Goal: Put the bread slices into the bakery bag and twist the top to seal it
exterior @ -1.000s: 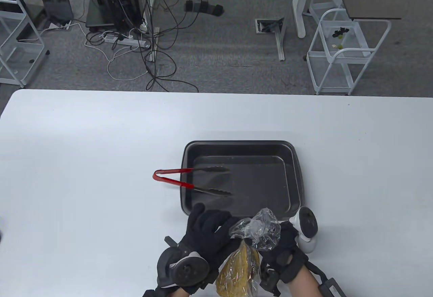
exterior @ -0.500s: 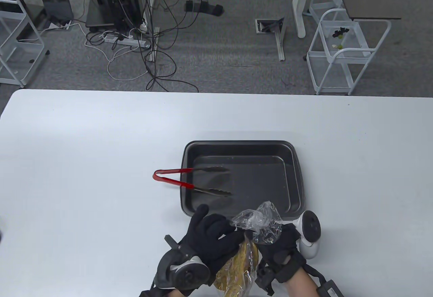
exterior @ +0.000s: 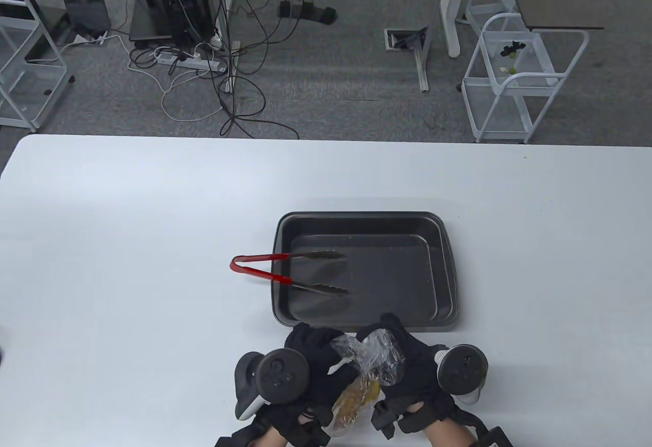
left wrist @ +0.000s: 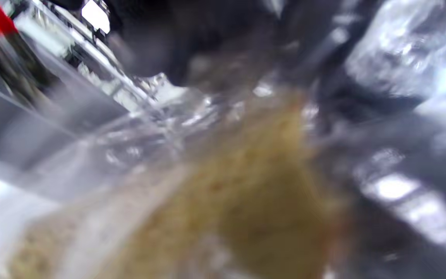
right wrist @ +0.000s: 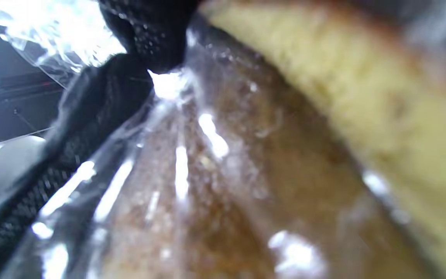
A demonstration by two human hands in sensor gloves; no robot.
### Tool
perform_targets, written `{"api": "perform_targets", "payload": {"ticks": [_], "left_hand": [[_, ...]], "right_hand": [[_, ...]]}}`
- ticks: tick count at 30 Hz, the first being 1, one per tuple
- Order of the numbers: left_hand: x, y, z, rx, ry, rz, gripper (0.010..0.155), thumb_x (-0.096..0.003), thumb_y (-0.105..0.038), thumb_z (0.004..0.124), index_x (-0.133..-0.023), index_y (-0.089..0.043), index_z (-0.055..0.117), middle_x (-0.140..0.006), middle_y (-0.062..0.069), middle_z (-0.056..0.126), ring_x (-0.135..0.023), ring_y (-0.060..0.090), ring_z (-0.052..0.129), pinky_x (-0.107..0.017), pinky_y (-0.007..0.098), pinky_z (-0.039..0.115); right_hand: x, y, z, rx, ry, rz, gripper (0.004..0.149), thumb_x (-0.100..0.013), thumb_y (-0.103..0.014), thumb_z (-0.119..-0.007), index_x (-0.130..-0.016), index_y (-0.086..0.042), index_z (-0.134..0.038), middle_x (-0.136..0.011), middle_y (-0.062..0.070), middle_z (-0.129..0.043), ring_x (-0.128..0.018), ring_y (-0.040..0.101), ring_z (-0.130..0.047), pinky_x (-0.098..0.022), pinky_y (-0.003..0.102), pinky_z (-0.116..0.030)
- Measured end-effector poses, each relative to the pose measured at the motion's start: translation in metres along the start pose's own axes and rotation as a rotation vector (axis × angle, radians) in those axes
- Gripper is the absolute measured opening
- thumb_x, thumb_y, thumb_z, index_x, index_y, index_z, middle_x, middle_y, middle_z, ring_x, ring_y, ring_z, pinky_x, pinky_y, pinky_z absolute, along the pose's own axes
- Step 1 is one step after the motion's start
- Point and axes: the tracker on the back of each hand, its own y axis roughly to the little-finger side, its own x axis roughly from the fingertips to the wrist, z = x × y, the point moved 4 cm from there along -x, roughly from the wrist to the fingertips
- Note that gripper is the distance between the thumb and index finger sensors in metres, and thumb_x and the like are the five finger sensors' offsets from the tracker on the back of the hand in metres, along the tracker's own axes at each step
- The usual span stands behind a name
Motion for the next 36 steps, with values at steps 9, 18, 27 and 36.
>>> {"api": "perform_targets", "payload": {"ticks": [9,18,27,36], "left_hand": [[0.01,-0.03,0.002,-0.429,-0.184,0.072,0.043,-0.0453,-0.045,0.091,-0.08,-0.019,0.092,-0.085,0.005,0.091,-0.082,0.031,0.088,-0.082,0.068,0.048],[0.029,-0.065,0.007,-0.914,-0.351,0.287,0.041,-0.0478,-0.047,0.09,-0.084,-0.03,0.085,-0.093,-0.002,0.08,-0.091,0.026,0.078,-0.086,0.068,0.037],[0.029,-0.079,0.022,-1.162,-0.46,0.362,0.042,-0.048,-0.049,0.081,-0.085,-0.031,0.075,-0.089,0.0,0.076,-0.082,0.024,0.077,-0.083,0.064,0.036],[-0.006,0.065,0.008,0.545,0.188,-0.292,0.053,-0.0506,-0.06,0.068,-0.062,-0.021,0.102,-0.04,0.003,0.108,-0.027,0.018,0.105,-0.063,0.052,0.081]], "right_hand": [[0.001,-0.004,-0.002,0.086,0.014,0.016,0.047,-0.036,-0.025,-0.085,-0.077,-0.003,-0.085,-0.07,0.022,-0.092,-0.059,0.045,-0.089,-0.061,0.08,-0.041],[-0.005,0.01,-0.007,-0.105,-0.134,-0.182,0.047,-0.037,-0.026,-0.082,-0.076,0.0,-0.085,-0.068,0.023,-0.093,-0.057,0.046,-0.088,-0.06,0.081,-0.039],[0.001,0.047,-0.019,-0.627,-0.319,-0.404,0.047,-0.04,-0.026,-0.08,-0.077,0.003,-0.083,-0.068,0.026,-0.09,-0.054,0.047,-0.085,-0.062,0.079,-0.033],[-0.006,0.015,0.011,-0.043,-0.106,-0.138,0.047,-0.038,-0.026,-0.082,-0.077,0.0,-0.084,-0.069,0.024,-0.09,-0.057,0.047,-0.085,-0.062,0.08,-0.033]]}}
